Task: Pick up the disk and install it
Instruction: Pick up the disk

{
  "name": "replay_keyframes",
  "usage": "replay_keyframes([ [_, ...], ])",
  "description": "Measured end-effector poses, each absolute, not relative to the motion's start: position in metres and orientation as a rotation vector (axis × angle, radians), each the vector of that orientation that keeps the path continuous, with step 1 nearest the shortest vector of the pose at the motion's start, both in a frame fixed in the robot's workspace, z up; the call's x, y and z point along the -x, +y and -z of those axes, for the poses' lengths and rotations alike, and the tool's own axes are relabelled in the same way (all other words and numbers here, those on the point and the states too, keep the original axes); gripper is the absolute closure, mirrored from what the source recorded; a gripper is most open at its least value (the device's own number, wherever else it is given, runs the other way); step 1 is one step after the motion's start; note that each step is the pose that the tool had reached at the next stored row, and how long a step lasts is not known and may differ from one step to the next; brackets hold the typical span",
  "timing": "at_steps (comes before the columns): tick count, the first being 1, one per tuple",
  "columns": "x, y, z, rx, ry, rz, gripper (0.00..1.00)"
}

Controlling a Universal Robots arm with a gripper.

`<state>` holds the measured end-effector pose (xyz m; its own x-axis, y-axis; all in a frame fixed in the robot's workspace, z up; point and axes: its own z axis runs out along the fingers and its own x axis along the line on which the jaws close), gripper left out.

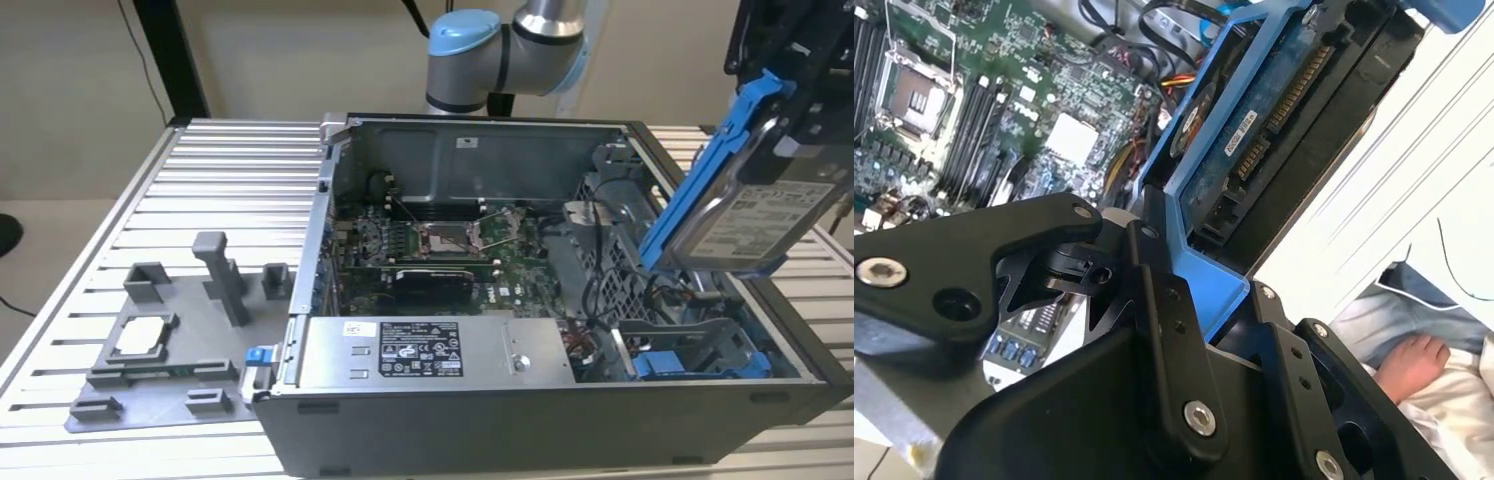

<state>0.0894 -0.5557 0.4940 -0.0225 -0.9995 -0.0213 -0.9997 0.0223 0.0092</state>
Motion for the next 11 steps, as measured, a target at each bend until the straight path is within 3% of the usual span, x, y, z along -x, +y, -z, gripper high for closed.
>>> replay_keyframes([
  [11, -0.0814, -0.5565, -0.4897, 2.186, 2.253, -0.001, 1.00],
])
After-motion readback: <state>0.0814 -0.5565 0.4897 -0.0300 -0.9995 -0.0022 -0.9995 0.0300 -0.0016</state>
